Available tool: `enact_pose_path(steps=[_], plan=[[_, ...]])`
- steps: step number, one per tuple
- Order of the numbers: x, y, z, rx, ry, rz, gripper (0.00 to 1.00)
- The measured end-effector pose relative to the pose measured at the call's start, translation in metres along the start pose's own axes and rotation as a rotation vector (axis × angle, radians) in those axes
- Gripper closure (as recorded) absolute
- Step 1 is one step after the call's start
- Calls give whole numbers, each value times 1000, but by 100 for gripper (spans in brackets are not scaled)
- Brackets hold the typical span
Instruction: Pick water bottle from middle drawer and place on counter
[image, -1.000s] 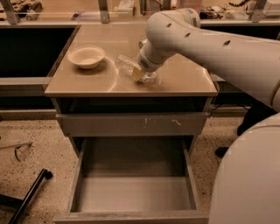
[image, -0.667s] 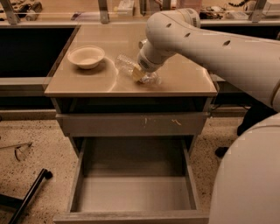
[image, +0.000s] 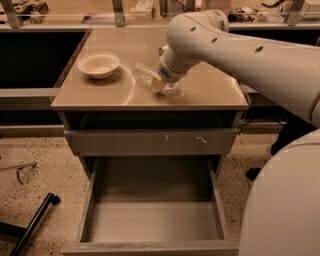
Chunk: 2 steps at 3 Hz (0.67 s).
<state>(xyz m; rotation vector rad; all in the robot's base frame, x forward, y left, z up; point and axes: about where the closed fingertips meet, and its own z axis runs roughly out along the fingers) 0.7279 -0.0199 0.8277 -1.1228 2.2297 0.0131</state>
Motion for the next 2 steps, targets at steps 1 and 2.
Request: enact_pose_path(steps=[1,2], plan=[[0,0,0,0,0,0,12],[0,0,0,0,0,0,0]])
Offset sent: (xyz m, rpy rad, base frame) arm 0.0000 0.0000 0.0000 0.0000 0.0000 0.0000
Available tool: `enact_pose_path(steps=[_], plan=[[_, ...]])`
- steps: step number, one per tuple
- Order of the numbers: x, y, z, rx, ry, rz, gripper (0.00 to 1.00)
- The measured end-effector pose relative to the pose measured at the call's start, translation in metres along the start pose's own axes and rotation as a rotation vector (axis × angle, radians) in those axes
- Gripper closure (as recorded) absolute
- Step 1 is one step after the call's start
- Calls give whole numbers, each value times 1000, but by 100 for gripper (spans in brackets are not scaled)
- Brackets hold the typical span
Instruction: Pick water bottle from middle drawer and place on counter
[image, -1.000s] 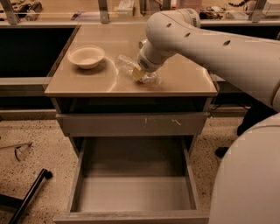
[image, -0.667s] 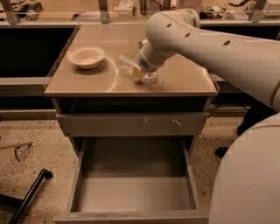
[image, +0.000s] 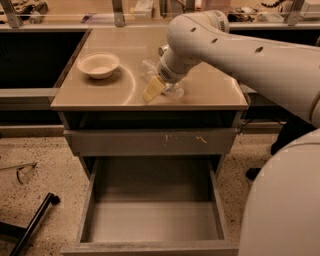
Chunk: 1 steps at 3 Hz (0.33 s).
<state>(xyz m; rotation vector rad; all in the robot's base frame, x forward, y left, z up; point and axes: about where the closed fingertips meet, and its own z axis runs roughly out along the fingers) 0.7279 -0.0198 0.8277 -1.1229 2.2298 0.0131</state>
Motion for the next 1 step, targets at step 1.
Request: enact_pose_path(steps=[1], plan=[[0,0,0,0,0,0,0]])
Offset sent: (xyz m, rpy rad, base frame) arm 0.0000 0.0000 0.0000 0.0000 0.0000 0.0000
